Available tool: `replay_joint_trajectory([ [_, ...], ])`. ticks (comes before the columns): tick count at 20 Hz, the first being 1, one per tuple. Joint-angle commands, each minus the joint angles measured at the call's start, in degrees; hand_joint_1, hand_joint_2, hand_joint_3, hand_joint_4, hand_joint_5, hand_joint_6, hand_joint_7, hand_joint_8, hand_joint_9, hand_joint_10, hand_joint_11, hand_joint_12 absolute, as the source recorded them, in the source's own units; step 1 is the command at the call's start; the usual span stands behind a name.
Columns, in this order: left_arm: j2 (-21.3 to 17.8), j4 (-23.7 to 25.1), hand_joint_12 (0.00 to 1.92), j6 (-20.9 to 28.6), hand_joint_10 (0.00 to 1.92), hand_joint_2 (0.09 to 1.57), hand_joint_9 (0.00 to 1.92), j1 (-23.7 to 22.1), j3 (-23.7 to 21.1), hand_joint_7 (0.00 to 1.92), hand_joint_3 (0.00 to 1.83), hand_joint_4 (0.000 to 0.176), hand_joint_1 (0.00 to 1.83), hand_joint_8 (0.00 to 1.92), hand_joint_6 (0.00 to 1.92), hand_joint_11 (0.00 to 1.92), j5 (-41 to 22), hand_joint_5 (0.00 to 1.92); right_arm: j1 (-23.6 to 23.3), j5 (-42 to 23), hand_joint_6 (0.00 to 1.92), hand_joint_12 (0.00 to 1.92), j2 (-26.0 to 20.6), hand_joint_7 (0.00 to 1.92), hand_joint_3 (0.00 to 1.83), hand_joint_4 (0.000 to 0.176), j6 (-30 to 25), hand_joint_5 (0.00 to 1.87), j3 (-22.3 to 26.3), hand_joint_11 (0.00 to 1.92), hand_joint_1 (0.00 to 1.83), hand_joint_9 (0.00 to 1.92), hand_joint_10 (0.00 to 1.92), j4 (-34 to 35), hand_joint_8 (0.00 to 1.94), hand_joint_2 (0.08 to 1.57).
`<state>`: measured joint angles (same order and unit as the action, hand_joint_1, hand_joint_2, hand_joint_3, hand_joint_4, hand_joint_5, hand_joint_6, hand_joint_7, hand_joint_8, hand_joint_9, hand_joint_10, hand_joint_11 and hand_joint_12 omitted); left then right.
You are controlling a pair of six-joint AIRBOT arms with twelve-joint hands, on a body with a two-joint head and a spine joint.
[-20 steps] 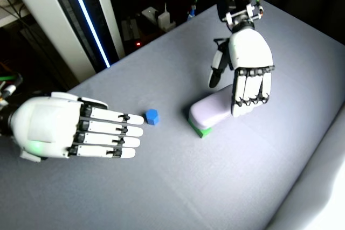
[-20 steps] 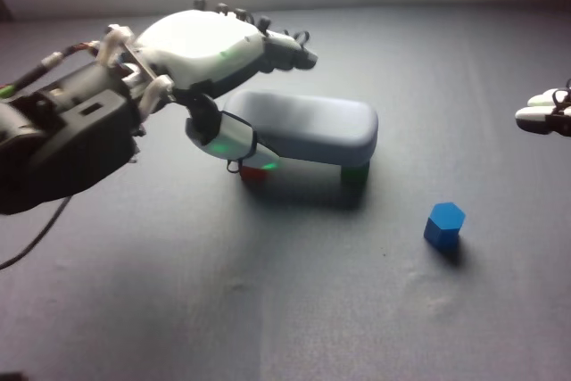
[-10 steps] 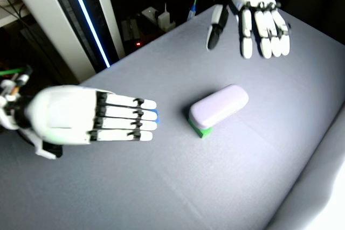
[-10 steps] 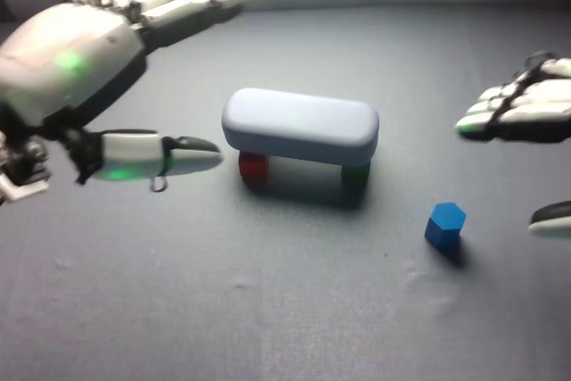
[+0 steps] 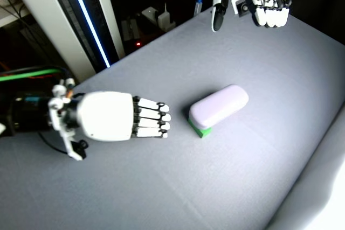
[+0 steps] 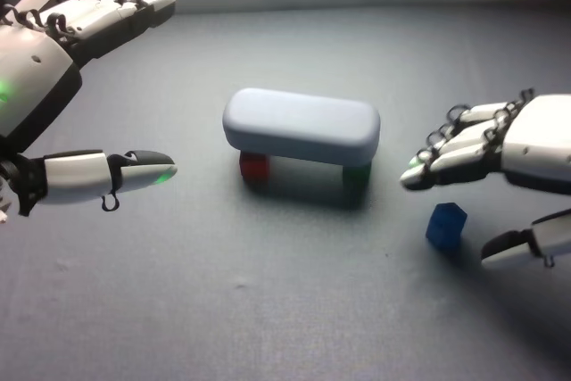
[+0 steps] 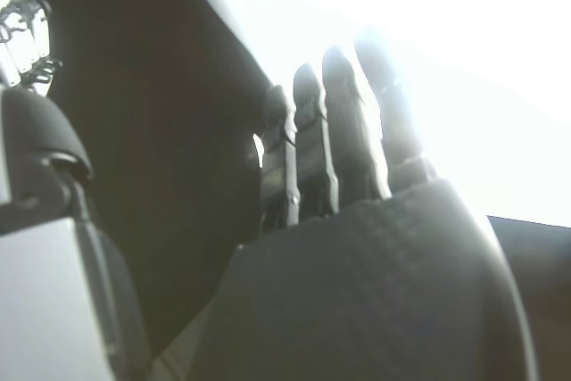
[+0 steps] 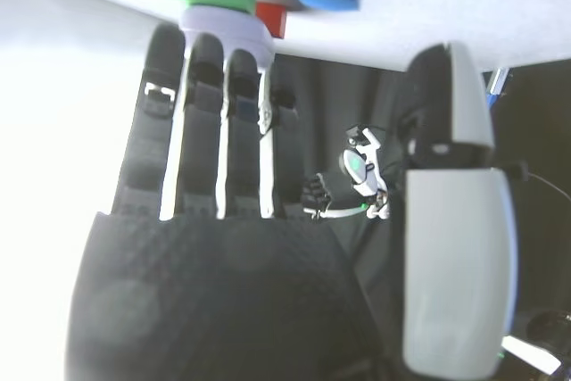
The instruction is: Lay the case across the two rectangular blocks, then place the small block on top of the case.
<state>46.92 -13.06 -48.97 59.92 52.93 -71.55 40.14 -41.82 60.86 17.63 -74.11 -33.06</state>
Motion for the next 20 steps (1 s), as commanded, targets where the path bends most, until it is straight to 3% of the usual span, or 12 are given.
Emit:
replay_joint_trajectory([
  [1,0.02,0.52,0.92,0.36,0.01,0.90,0.32,-0.34,0.00,0.33,0.00,0.000,0.87,0.00,0.00,0.00,-7.54,0.31,-0.84,-4.04,0.00,0.82,0.06,0.46,0.00,0.000,-0.32,0.50,-0.51,0.18,0.99,0.50,0.00,1.72,0.00,0.99],
  [7,0.18,0.47,0.89,0.50,0.01,0.90,0.34,-0.29,0.00,0.35,0.00,0.000,0.86,0.00,0.00,0.03,-7.60,0.32,-1.13,-1.52,0.01,0.90,1.56,0.54,0.00,0.000,-0.32,0.56,-1.73,0.19,1.08,0.55,0.02,0.54,0.02,1.02],
  [9,0.30,0.47,0.89,0.60,0.00,0.89,0.32,-0.27,0.00,0.33,0.00,0.000,0.86,0.00,0.00,0.02,-7.61,0.33,-1.17,-1.13,0.00,0.87,2.30,0.57,0.00,0.000,-0.32,0.58,-2.27,0.22,1.12,0.58,0.01,0.54,0.00,1.01],
  [10,0.38,0.47,0.78,0.65,0.00,0.90,0.29,-0.25,0.00,0.32,0.00,0.000,0.88,0.00,0.00,0.00,-7.61,0.32,-1.25,-0.90,0.00,0.79,2.71,0.59,0.00,0.000,-0.32,0.60,-2.56,0.28,1.19,0.61,0.00,0.54,0.00,1.01],
  [13,0.50,0.22,0.77,0.86,0.01,0.90,0.30,0.03,0.03,0.33,0.00,0.000,0.87,0.01,0.00,0.00,-7.60,0.32,-1.79,-0.17,0.00,0.78,4.08,0.60,0.01,0.000,-0.32,0.60,-3.51,0.27,1.18,0.62,0.00,0.34,0.00,1.02],
  [17,0.58,0.21,0.77,0.87,0.00,0.91,0.29,0.02,0.04,0.33,0.00,0.000,0.85,0.00,0.00,0.00,-7.61,0.32,-2.08,0.82,0.00,0.74,4.91,0.77,0.00,0.000,-0.32,0.71,-4.01,0.42,1.27,0.77,0.01,-0.17,0.01,1.00],
  [18,0.65,0.13,0.76,0.88,0.00,0.91,0.28,0.02,0.04,0.32,0.00,0.000,0.85,0.00,0.00,0.00,-7.61,0.32,-2.13,1.04,0.00,0.97,5.26,0.94,0.00,0.000,-0.32,0.81,-4.22,0.52,1.28,0.96,0.05,-0.20,0.01,1.02],
  [19,0.71,0.08,0.73,0.90,0.00,0.92,0.27,0.02,0.05,0.31,0.00,0.000,0.86,0.00,0.00,0.00,-7.61,0.33,-2.20,1.21,0.00,0.98,5.49,1.09,0.00,0.000,-0.32,0.92,-4.35,0.67,1.36,1.10,0.07,-0.24,0.61,1.07],
  [20,0.78,0.02,0.72,0.93,0.00,0.92,0.27,0.02,0.05,0.31,0.00,0.000,0.87,0.00,0.01,0.00,-7.59,0.34,-2.27,1.36,0.66,1.07,5.67,1.10,0.00,0.000,-0.32,0.92,-4.46,0.73,1.39,1.10,0.82,-0.26,0.76,1.07],
])
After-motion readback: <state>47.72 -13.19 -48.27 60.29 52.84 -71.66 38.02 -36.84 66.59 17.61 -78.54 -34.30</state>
